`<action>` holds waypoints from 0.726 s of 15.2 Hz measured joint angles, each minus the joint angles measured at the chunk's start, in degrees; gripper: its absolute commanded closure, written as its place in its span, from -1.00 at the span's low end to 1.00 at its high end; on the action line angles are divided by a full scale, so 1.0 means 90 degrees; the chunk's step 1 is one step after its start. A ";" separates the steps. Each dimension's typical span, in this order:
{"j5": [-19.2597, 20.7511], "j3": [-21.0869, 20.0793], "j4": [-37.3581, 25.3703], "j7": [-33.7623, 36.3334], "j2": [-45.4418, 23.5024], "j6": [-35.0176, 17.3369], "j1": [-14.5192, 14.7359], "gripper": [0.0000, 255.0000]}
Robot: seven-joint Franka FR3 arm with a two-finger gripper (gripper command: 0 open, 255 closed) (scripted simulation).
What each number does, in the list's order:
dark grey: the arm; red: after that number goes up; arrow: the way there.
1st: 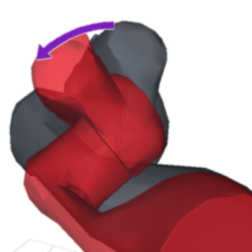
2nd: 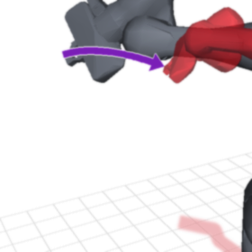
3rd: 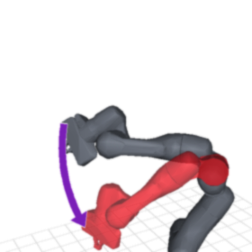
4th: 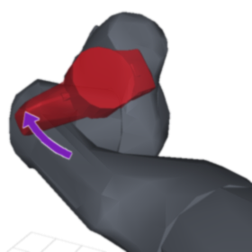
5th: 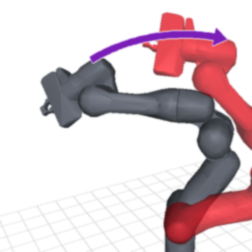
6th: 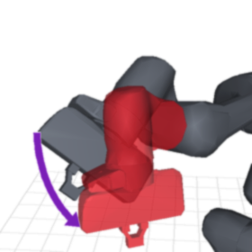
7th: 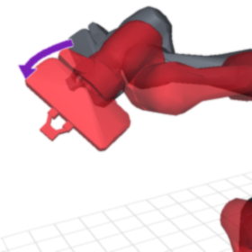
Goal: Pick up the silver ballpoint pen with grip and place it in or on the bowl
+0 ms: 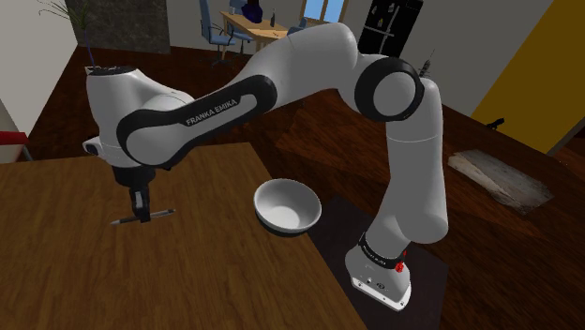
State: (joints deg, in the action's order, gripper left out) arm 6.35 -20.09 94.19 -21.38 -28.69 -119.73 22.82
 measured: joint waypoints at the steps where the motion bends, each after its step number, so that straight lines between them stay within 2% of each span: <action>1: 0.0000 0.0000 -0.0002 -0.0003 -0.0005 -0.0001 -0.0001 1.00; 7: 0.0000 -0.0002 -0.0017 0.0001 -0.0014 0.0015 0.0006 1.00; 11: -0.0049 -0.0036 -0.0108 -0.0018 0.0090 0.0232 -0.0001 1.00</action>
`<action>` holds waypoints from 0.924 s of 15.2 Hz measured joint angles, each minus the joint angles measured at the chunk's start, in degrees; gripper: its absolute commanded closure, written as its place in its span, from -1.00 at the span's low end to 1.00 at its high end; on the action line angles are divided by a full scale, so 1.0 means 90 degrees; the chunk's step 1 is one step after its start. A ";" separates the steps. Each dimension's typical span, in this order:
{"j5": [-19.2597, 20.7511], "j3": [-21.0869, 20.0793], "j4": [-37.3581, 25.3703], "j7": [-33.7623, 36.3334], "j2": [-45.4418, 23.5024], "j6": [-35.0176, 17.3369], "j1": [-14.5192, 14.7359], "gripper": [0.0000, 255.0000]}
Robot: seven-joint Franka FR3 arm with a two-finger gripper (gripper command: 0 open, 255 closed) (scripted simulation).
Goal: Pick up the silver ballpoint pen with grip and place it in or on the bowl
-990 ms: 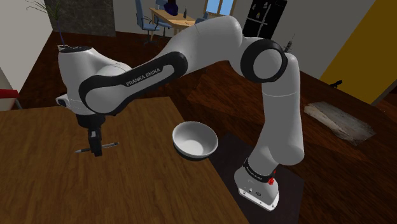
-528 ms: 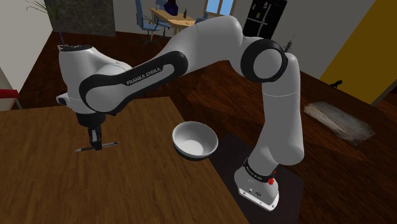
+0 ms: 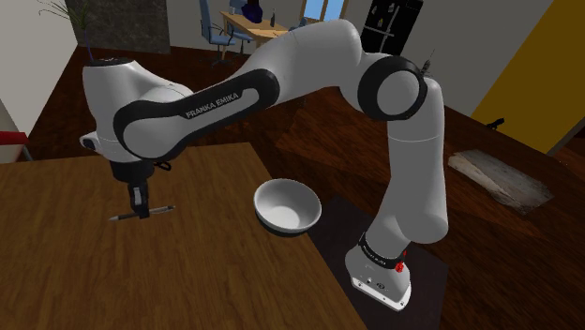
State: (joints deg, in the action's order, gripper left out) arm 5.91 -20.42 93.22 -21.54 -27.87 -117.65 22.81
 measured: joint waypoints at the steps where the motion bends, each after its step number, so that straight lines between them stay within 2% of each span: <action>1: -0.0010 -0.0006 -0.0023 -0.0002 0.0030 0.0052 -0.0002 1.00; 14: -0.0140 -0.0082 -0.0651 -0.0029 0.0377 0.1007 -0.0016 1.00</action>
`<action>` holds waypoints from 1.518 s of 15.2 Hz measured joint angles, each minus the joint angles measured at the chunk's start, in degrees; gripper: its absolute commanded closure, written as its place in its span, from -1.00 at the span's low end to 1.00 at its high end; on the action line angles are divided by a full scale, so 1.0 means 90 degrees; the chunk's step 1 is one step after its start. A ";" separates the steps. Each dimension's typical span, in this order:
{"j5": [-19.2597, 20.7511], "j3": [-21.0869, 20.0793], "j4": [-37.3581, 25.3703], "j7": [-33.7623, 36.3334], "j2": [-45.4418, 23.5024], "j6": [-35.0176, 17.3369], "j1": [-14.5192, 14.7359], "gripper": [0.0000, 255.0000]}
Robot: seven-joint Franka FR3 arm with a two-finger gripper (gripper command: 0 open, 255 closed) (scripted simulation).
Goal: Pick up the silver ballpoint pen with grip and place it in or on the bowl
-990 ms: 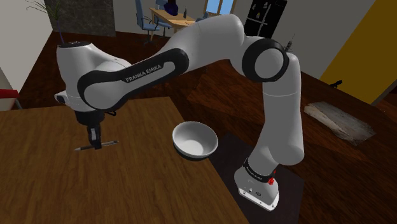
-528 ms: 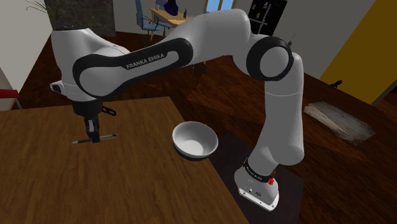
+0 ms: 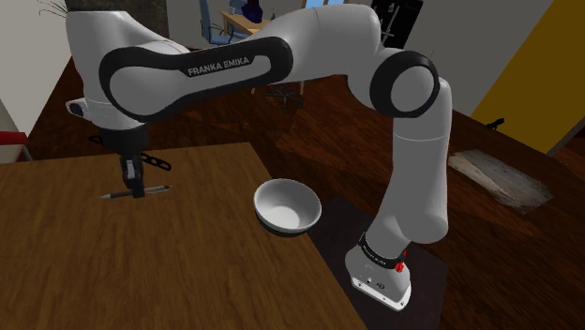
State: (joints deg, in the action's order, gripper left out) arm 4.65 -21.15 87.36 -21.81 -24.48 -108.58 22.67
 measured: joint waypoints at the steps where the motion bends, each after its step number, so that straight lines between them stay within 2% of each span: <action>1: -0.0005 -0.0003 -0.0075 -0.0004 0.0012 0.0085 0.0001 1.00; 12: -0.0046 -0.0036 -0.0849 0.0002 0.0112 0.0952 0.0038 1.00; 13: -0.0092 -0.0042 -0.0686 -0.0036 0.0251 0.0924 -0.0017 1.00; 20: -0.0793 -0.0055 0.1817 -0.0550 0.2212 0.0282 -0.0524 1.00; 23: -0.1110 0.0020 0.2777 -0.0841 0.3056 0.0131 -0.0633 1.00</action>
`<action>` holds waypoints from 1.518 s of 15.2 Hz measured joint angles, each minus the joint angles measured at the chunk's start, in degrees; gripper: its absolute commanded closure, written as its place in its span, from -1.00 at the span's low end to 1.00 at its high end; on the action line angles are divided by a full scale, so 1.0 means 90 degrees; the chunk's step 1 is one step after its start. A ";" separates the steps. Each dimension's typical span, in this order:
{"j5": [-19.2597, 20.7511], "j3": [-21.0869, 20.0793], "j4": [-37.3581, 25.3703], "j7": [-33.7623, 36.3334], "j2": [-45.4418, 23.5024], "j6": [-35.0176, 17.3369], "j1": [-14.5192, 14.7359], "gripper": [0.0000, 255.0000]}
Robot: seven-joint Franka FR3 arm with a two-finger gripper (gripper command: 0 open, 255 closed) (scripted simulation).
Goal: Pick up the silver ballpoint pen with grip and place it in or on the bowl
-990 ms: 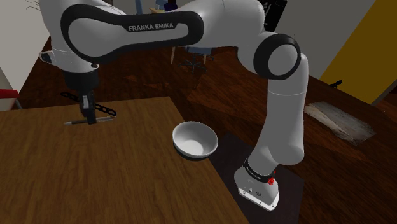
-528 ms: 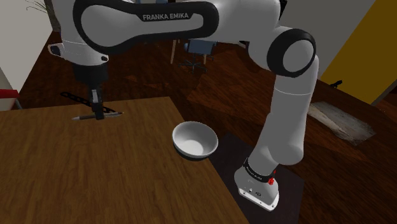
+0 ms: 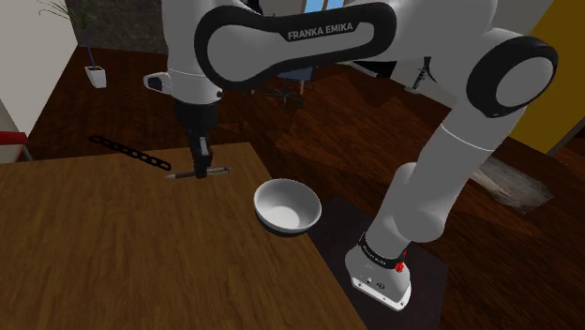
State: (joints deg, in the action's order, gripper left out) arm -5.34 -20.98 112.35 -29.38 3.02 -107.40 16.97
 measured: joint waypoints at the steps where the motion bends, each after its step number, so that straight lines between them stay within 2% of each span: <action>1: -0.0094 0.0034 0.0242 -0.0089 0.0270 0.0021 -0.0019 1.00; 9: -0.0630 0.0453 0.2199 -0.0801 0.2340 0.0132 -0.0004 1.00; 16: -0.0728 0.0952 0.3571 -0.1296 0.4221 0.0697 0.0100 1.00; 23: -0.0796 0.0918 0.4119 -0.1361 0.4324 0.0264 0.0137 1.00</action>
State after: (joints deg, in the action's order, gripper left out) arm -12.50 -12.71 149.42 -41.62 41.93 -105.03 18.21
